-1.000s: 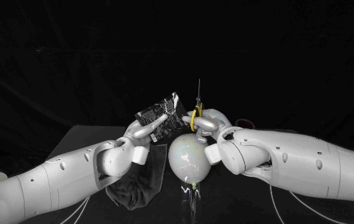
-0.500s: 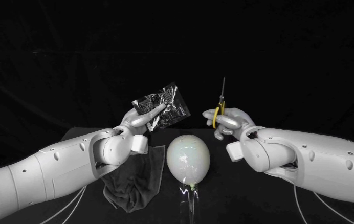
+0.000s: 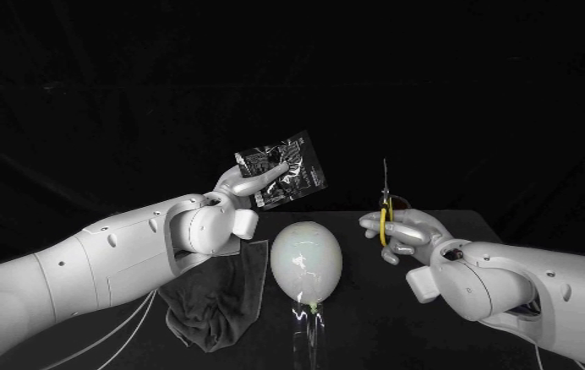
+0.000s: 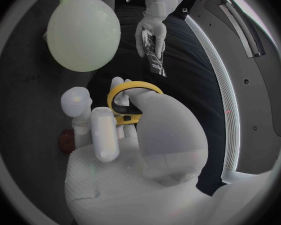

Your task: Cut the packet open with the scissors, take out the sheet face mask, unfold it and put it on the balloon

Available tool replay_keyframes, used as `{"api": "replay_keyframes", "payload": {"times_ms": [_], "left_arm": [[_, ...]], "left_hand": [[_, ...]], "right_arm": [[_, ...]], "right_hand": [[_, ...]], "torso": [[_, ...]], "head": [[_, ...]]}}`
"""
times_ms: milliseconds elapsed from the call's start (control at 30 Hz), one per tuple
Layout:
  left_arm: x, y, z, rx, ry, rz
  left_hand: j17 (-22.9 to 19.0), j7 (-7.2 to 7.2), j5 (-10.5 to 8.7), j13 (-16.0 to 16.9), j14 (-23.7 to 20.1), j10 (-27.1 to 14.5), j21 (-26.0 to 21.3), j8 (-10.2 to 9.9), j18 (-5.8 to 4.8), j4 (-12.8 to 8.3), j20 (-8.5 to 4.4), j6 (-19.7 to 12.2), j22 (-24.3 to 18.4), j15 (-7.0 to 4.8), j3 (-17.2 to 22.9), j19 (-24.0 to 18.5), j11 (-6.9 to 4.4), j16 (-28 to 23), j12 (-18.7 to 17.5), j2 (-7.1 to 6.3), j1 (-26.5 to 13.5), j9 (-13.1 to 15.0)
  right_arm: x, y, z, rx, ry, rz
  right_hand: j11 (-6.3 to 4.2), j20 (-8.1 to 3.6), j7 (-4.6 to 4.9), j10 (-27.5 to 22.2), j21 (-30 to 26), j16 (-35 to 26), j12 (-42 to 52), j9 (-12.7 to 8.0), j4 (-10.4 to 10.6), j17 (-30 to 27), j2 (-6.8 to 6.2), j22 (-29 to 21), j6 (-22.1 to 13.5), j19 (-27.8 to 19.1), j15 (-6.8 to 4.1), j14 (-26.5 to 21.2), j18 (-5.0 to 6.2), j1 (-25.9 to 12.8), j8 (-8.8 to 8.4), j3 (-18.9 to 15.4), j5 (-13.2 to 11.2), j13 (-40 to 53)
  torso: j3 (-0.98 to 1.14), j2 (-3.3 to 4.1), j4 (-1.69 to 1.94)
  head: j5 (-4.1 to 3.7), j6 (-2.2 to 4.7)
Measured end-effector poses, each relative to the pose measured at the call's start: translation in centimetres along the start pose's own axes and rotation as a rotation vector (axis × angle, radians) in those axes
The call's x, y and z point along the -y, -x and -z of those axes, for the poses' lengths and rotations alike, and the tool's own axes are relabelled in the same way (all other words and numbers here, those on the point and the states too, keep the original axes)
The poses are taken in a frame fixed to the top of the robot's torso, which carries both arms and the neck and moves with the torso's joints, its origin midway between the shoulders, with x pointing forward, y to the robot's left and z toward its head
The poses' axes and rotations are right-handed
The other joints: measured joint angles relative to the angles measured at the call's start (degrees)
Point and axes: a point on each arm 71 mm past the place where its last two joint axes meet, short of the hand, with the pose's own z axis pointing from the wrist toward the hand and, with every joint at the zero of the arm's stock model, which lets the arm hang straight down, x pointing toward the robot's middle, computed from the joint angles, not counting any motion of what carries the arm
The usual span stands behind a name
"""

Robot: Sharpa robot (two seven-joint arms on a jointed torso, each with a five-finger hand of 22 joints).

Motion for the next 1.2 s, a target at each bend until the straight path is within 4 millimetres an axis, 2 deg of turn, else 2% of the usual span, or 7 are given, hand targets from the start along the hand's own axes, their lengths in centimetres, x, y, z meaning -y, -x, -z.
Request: {"api": "replay_keyframes", "payload": {"times_ms": [300, 400, 600, 800, 900, 1000, 1200], "left_arm": [[-0.6, -1.5, -1.5, -0.02, 0.05, -0.015], [-0.8, -1.9, -1.7, -0.029, 0.059, -0.017], [-1.0, -2.7, -2.1, -0.057, 0.069, -0.016], [-1.1, -3.3, -2.3, -0.09, 0.072, -0.01], [-1.2, -3.4, -2.3, -0.104, 0.071, -0.006], [-1.3, -3.5, -2.3, -0.12, 0.071, -0.001], [-1.7, -3.8, -2.1, -0.163, 0.075, 0.015]], "left_hand": [[0.0, -0.01, 0.18, 0.0, -0.01, 0.0, 0.0, 0.09, -0.01, -0.08, -0.22, -0.02, 0.07, 0.01, 0.69, -0.23, 0.0, 0.0, 0.0, -0.28, -0.64, 0.01], [0.0, -0.02, 0.18, 0.0, -0.01, -0.01, 0.22, 0.09, -0.02, -0.17, -0.22, -0.03, 0.07, 0.01, 1.07, -0.23, 0.01, 0.0, 0.0, -0.29, -0.64, 0.02], [0.06, -0.03, 0.18, 0.0, -0.02, -0.01, 0.22, 0.09, -0.03, -0.01, -0.22, -0.04, 0.13, 0.02, 1.4, -0.23, 0.01, 0.0, 0.0, -0.43, -1.24, 0.08], [0.06, -0.04, 0.17, 0.0, -0.02, -0.01, 0.22, 0.06, -0.04, 0.13, -0.22, -0.06, 0.13, 0.02, 1.56, -0.23, 0.01, -0.01, 0.0, -0.43, -1.54, 0.83], [0.06, -0.04, 0.17, 0.0, -0.02, -0.02, 0.22, 0.05, -0.05, -0.01, -0.21, -0.07, 0.13, 0.03, 1.71, -0.23, 0.01, -0.01, 0.0, -0.58, -1.69, 0.83], [0.06, -0.05, 0.17, 0.0, -0.02, -0.02, 0.22, 0.05, -0.05, -0.01, -0.21, -0.07, 0.13, 0.03, 1.71, -0.23, 0.02, -0.01, 0.0, -0.58, -1.69, 0.85], [0.07, -0.05, 0.16, 0.0, -0.03, -0.02, 0.22, -0.03, -0.07, -0.01, -0.21, -0.07, 0.12, 0.03, 1.7, -0.23, 0.02, -0.01, 0.0, -0.59, -1.69, 0.87]], "right_arm": [[3.6, -1.2, 2.5, -0.085, -0.117, 0.005], [4.5, -2.0, 3.2, -0.115, -0.142, 0.005], [5.7, -3.4, 4.3, -0.162, -0.173, 0.002], [6.0, -4.4, 5.1, -0.197, -0.187, -0.009], [6.0, -4.7, 5.3, -0.21, -0.19, -0.017], [6.0, -5.0, 5.6, -0.222, -0.194, -0.027], [6.0, -5.2, 6.1, -0.24, -0.202, -0.051]], "right_hand": [[-0.28, -0.12, 0.95, 0.75, 0.28, 0.0, 1.33, -0.74, 1.67, 0.42, -3.26, 0.18, -0.36, 0.52, 0.0, 0.0, -0.03, -3.38, -1.03, -3.42, 0.0, 1.41], [-0.2, 0.06, 0.97, 0.84, 0.28, 0.0, 1.34, -1.22, 2.61, 0.4, -5.05, 0.04, -0.38, 0.69, 0.0, 0.0, -0.05, -5.17, -2.13, -5.3, 0.0, 1.83], [-0.15, 0.09, 1.13, 0.9, -0.52, 0.0, 0.82, -1.34, 4.32, -0.03, -6.79, -0.44, -1.81, 0.73, 0.0, 0.0, -0.08, -6.91, -2.4, -7.79, 0.0, 2.14], [0.0, 0.76, 1.09, 1.06, -2.5, -1.22, 0.06, -1.37, 6.0, -1.3, -7.53, -1.58, -3.0, 0.0, 0.0, 0.0, -0.12, -8.16, -3.03, -10.6, 0.0, 2.67], [0.01, 1.08, 1.26, 1.08, -5.23, -2.9, -1.5, -1.38, 6.74, -3.55, -7.67, -3.34, -3.85, -1.66, 0.24, -0.24, 0.88, -8.82, -3.46, -12.01, 0.0, 2.37], [0.08, 1.76, 1.34, 1.15, -10.54, -5.98, -4.46, -1.36, 7.37, -7.83, -7.69, -6.62, -4.06, -5.2, 1.53, -1.57, 1.88, -8.83, -3.46, -13.73, 0.0, 1.07], [0.26, 2.04, 1.54, 1.34, -11.33, -6.44, -5.18, -0.81, 8.01, -8.39, -7.38, -7.11, -4.31, -5.77, 1.51, -2.17, 1.91, -8.52, -2.71, -15.77, 0.0, 0.6]], "torso": [[0.38, -0.06, -0.55], [0.45, -0.09, -0.68], [0.49, -0.15, -0.81], [0.46, -0.15, -0.81], [0.47, -0.15, -0.79], [0.48, -0.12, -0.75], [0.48, -0.12, -0.75]], "head": [[-1.42, -0.93], [-1.7, -1.26], [-3.09, -1.96], [-4.08, -2.46], [-4.43, -2.79], [-4.77, -3.21], [-5.42, -3.89]]}}
